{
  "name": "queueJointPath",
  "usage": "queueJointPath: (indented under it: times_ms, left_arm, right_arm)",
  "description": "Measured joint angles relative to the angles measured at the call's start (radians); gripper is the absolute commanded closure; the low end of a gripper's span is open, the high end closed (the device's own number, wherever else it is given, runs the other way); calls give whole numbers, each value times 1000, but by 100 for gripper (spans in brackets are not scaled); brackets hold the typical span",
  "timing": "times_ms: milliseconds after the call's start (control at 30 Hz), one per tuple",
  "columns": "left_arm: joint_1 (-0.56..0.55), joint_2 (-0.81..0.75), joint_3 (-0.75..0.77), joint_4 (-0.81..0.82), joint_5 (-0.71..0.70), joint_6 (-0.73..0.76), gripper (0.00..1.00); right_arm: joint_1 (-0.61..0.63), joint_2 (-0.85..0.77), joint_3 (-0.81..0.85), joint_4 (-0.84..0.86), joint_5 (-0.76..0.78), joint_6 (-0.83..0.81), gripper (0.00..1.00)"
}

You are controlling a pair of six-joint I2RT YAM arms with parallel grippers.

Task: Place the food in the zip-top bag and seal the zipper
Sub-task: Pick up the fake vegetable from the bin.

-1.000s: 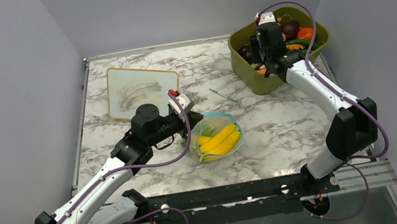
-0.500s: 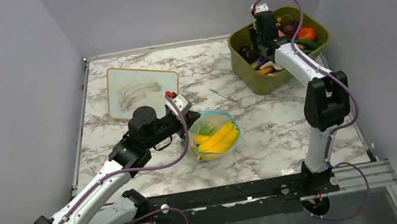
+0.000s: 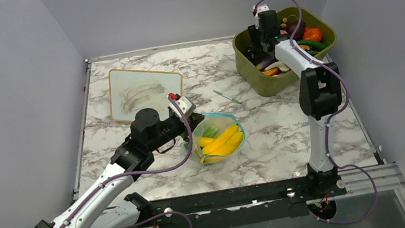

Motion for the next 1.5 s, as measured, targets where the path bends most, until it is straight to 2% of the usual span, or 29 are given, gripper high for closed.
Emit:
queueJointPath:
  times_ms: [267,567,633,767,933,1267,1500]
  left_arm:
    - [0,0,0,0,0,8,100]
    - [0,-1,-2,4,0,11,100]
    - [0,-3,-6,6,0,12,100]
    - [0,-3,-8,7,0,13,100]
    - [0,-5,-9,7,0,13,100]
    - [0,-10,-14,8,-3,14,100]
    - [0,-20,-15,9,-18,14,100]
  right_arm:
    - [-3,70,80,-1,1,-2,41]
    - [-22,101,84,-3,1,15,42]
    - [-24,106,95,-5,1,16,45]
    - [-24,125,116,-8,-2,23,59]
    - [-25,125,116,-8,-4,27,69]
    - [-25,84,74,-13,-23,32,71]
    - [-26,-34,-7,-17,-48,49,72]
